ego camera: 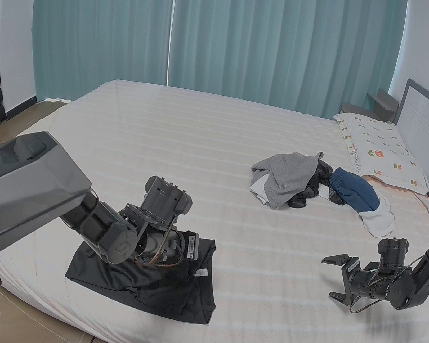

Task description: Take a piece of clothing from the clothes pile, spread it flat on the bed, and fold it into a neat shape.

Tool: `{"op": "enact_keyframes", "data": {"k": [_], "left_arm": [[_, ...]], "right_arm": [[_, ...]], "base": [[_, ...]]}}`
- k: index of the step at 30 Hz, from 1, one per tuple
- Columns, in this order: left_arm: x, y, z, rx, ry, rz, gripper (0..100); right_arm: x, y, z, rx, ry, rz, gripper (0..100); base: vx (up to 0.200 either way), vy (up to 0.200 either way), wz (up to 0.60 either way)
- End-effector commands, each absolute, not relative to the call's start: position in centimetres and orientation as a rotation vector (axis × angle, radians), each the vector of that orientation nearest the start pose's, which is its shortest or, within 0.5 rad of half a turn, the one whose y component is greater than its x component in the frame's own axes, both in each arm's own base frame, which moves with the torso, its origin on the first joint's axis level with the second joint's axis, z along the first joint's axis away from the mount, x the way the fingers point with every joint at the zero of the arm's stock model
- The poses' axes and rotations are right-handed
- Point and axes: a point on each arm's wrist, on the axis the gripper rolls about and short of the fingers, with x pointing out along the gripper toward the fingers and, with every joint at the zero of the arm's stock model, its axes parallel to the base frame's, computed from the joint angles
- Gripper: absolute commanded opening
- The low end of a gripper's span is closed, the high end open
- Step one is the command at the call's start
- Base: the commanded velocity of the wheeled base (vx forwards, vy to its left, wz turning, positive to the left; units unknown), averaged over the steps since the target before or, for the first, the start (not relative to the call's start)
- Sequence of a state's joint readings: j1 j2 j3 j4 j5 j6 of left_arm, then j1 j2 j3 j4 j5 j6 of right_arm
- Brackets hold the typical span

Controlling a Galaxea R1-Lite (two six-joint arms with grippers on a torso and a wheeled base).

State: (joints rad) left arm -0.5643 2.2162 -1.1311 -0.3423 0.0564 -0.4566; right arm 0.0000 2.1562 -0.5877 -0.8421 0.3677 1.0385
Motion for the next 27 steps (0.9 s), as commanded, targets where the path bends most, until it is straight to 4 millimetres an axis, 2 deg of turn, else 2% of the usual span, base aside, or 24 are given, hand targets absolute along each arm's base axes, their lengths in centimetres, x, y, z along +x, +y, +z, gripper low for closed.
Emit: {"op": "enact_keyframes", "data": {"k": [1, 2, 3, 14, 20, 25, 27], "left_arm": [[34.9, -22.2, 2.9, -0.194, 0.836, -0.279, 0], [34.9, -22.2, 2.8, -0.201, 0.838, -0.273, 0], [34.9, -22.2, 2.7, -0.213, 0.845, -0.267, 100], [34.3, -22.0, 2.6, -0.232, 0.861, -0.249, 100], [32.5, -19.4, 3.3, -0.251, 0.883, -0.21, 100], [31.2, -17.7, 3.7, -0.337, 0.871, -0.174, 100], [30.0, -16.0, 3.4, -0.382, 0.859, -0.144, 100]], "right_arm": [[31.7, 0.8, 0.8, 1.114, 0.845, -0.055, 100], [31.7, 0.8, 0.8, 1.114, 0.845, -0.055, 100], [31.7, 0.8, 0.8, 1.114, 0.845, -0.055, 100], [31.7, 0.8, 0.8, 1.113, 0.846, -0.057, 100], [31.7, 0.8, 0.8, 1.114, 0.845, -0.055, 100], [31.6, 0.8, 0.8, 1.113, 0.846, -0.057, 100], [31.6, 0.8, 0.8, 1.113, 0.847, -0.058, 100]], "base": [[0.0, 0.0, 0.0], [0.0, 0.0, 0.0], [0.0, 0.0, 0.0], [0.0, 0.0, 0.0], [0.0, 0.0, 0.0], [-0.2, 0.0, 0.0], [-0.2, 0.0, 0.0]]}}
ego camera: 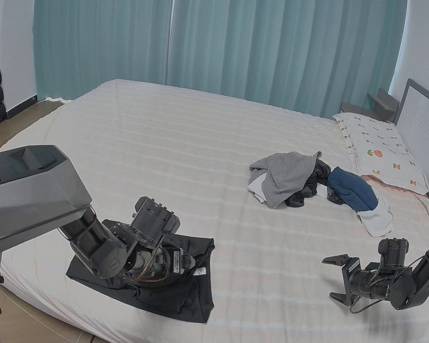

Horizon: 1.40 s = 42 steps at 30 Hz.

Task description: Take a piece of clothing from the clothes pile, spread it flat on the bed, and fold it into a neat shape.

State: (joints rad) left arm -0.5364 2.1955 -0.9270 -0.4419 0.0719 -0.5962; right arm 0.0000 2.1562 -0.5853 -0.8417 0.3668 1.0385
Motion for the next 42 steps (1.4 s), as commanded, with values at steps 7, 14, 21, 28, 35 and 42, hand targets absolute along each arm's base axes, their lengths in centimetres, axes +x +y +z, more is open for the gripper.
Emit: {"op": "enact_keyframes", "data": {"k": [7, 14, 21, 28, 35, 42], "left_arm": [[28.6, -12.6, 2.7, -0.477, 0.857, -0.104, 100], [28.7, -10.7, 2.2, -0.568, 0.826, -0.076, 100], [29.5, -8.9, 2.5, -0.659, 0.824, -0.057, 100], [30.7, -6.3, 2.7, -0.765, 0.807, -0.026, 100], [32.2, -3.5, 2.5, -0.852, 0.811, -0.043, 100], [33.9, -2.7, 1.6, -0.929, 0.803, -0.008, 100]], "right_arm": [[31.6, 0.8, 0.8, 1.112, 0.847, -0.06, 100], [31.5, 2.3, 1.5, 1.078, 0.842, -0.02, 100], [30.8, 7.0, 4.0, 0.98, 0.815, 0.078, 100], [30.6, 11.9, 5.5, 0.884, 0.881, 0.201, 100], [31.9, 17.3, 7.0, 0.767, 0.913, 0.272, 100], [32.7, 20.1, 6.3, 0.692, 0.92, 0.331, 100]], "base": [[-0.029, 0.0, 0.0], [0.0, 0.0, 0.0], [0.0, 0.029, 0.0], [0.0, 0.2, 0.0], [0.0, 0.2, 0.0], [0.0, 0.2, 0.0]]}}
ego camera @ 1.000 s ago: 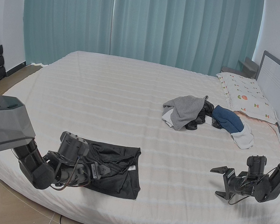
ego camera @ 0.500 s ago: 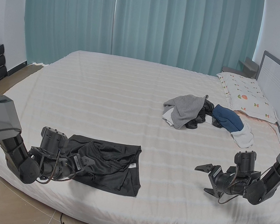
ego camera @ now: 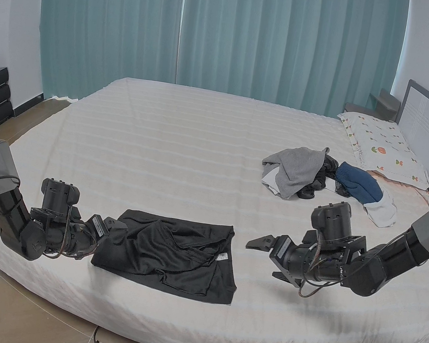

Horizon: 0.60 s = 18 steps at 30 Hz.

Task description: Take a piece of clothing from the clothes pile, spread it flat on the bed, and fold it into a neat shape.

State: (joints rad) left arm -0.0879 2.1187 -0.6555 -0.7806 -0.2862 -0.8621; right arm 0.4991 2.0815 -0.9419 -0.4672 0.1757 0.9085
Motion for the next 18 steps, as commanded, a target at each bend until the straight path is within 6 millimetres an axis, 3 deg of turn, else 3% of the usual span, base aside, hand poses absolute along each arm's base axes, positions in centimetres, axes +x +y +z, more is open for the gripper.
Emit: {"op": "enact_keyframes", "data": {"k": [1, 11, 18], "left_arm": [[34.0, -2.8, 1.4, -0.949, 0.809, -0.001, 100], [34.1, -3.1, 1.2, -0.949, 0.816, -0.01, 100], [34.1, -3.1, 1.1, -0.947, 0.815, -0.009, 100]], "right_arm": [[33.1, 20.9, 6.0, 0.676, 0.913, 0.341, 100], [34.2, 24.4, 5.2, 0.582, 0.884, 0.425, 100], [36.0, 25.3, 4.2, 0.513, 0.834, 0.373, 100]], "base": [[0.0, 0.2, 0.0], [0.0, 0.2, 0.0], [0.0, 0.171, 0.0]]}}
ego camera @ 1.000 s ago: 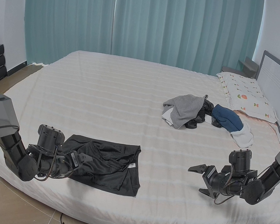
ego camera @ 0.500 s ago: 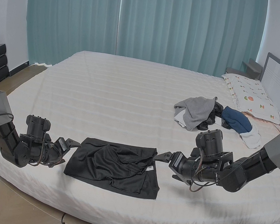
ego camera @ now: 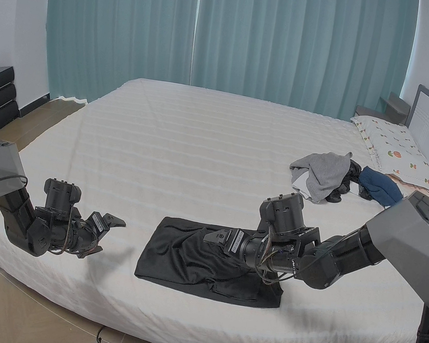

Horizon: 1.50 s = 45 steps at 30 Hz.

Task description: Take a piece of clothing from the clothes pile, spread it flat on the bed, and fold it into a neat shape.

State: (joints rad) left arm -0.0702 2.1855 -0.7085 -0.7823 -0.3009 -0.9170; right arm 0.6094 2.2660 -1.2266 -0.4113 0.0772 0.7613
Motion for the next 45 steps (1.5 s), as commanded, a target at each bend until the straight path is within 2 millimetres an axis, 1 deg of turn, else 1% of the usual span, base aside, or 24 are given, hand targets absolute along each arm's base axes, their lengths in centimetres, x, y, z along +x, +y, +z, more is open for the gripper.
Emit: {"op": "enact_keyframes", "data": {"k": [1, 4, 7, 11, 16, 22, 23, 30, 31, 36, 43, 45], "left_arm": [[34.1, -3.1, 1.1, -0.947, 0.815, -0.009, 100], [34.2, -3.1, 1.1, -0.946, 0.815, -0.01, 100], [34.1, -3.1, 0.9, -0.942, 0.82, -0.01, 100], [34.1, -3.1, 0.9, -0.94, 0.819, -0.01, 100], [34.1, -3.3, 0.9, -0.938, 0.821, -0.012, 100], [34.1, -3.3, 0.8, -0.936, 0.823, -0.01, 100], [34.1, -3.3, 0.8, -0.936, 0.823, -0.01, 100], [34.1, -3.3, 0.8, -0.935, 0.823, -0.011, 100], [34.1, -3.3, 0.8, -0.935, 0.823, -0.011, 100], [34.1, -3.3, 0.8, -0.935, 0.824, -0.009, 100], [34.1, -3.3, 0.8, -0.935, 0.823, -0.01, 100], [34.1, -3.3, 0.8, -0.935, 0.822, -0.008, 100]], "right_arm": [[36.2, 25.3, 4.1, 0.505, 0.832, 0.373, 100], [36.7, 25.2, 3.6, 0.482, 0.821, 0.367, 100], [37.9, 25.0, 3.3, 0.447, 0.774, 0.327, 100], [38.7, 24.5, 3.5, 0.418, 0.74, 0.308, 100], [38.9, 24.4, 3.5, 0.413, 0.732, 0.309, 100], [39.4, 24.8, 2.4, 0.409, 0.742, 0.303, 100], [39.4, 24.8, 2.3, 0.409, 0.743, 0.302, 0], [39.2, 24.3, 2.4, 0.401, 0.753, 0.292, 0], [39.3, 23.7, 2.8, 0.402, 0.755, 0.272, 0], [39.4, 22.2, 3.7, 0.402, 0.757, 0.225, 0], [38.6, 20.0, 5.1, 0.415, 0.756, 0.191, 0], [38.0, 19.0, 5.6, 0.422, 0.759, 0.18, 0]], "base": [[0.0, 0.0, 0.0], [0.0, 0.0, 0.0], [0.0, 0.0, 0.0], [0.0, 0.0, 0.0], [0.0, 0.0, 0.0], [0.0, 0.0, 0.0], [0.0, 0.0, 0.0], [0.0, 0.0, 0.0], [0.0, 0.0, 0.0], [0.0, 0.0, 0.0], [0.0, 0.0, 0.0], [0.0, 0.0, 0.0]]}}
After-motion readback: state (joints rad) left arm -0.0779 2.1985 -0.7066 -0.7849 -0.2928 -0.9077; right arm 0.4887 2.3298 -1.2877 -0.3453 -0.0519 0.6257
